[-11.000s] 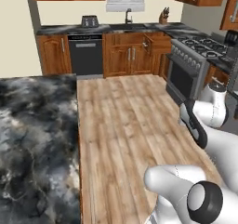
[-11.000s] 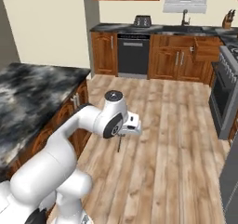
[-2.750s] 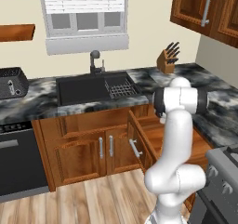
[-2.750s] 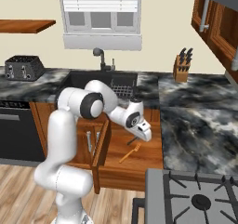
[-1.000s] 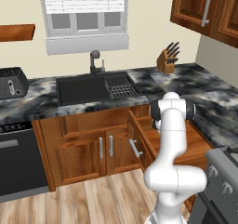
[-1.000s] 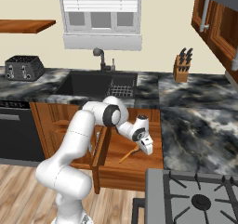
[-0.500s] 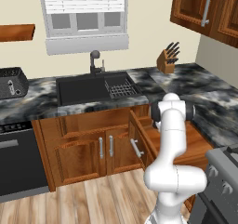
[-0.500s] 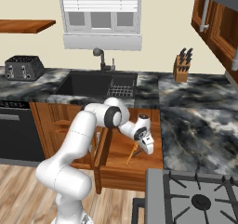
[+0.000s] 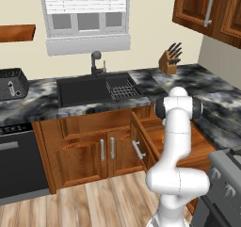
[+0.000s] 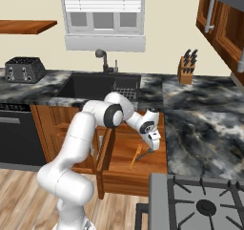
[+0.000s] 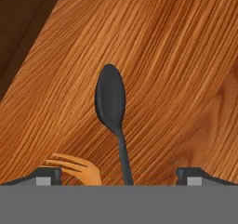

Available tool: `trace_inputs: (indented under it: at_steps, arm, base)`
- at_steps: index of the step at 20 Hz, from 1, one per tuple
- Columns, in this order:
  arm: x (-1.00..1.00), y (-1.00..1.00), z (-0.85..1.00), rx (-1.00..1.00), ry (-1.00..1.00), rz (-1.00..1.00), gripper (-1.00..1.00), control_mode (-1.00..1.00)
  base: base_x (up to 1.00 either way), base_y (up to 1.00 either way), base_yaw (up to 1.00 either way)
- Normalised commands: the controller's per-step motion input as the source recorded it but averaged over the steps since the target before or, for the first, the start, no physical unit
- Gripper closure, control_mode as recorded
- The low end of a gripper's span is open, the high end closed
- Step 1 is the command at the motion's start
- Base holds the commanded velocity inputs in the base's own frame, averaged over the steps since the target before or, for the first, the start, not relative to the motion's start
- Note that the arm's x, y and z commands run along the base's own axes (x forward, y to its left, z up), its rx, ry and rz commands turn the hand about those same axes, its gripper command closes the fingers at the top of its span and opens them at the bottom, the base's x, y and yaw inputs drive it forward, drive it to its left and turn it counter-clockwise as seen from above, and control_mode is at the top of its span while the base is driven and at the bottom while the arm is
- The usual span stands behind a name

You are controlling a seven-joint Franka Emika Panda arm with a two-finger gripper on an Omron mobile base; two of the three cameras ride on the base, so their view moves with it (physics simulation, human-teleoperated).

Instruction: Organize the utensils by type. Pick up the wooden spoons from the counter and place them in the open cabinet. Then pick up the metallic utensils from the counter and place them in the open drawer.

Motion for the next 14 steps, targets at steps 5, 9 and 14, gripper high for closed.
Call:
trace_inputs:
  at_steps: [5, 9, 14]
  arm:
    - [-0.33, 0.12, 0.80, 0.02, -0.03, 0.00, -1.00, -1.00]
    - [-0.48, 0.27, 0.76, -0.01, -0.09, 0.00, -1.00, -1.00]
    - [-0.50, 0.30, 0.78, -0.06, -0.07, 0.06, -1.00, -1.00]
  base:
    - [0.00, 0.00, 0.00]
    - [0.00, 0.00, 0.00]
    - [0.00, 0.00, 0.00]
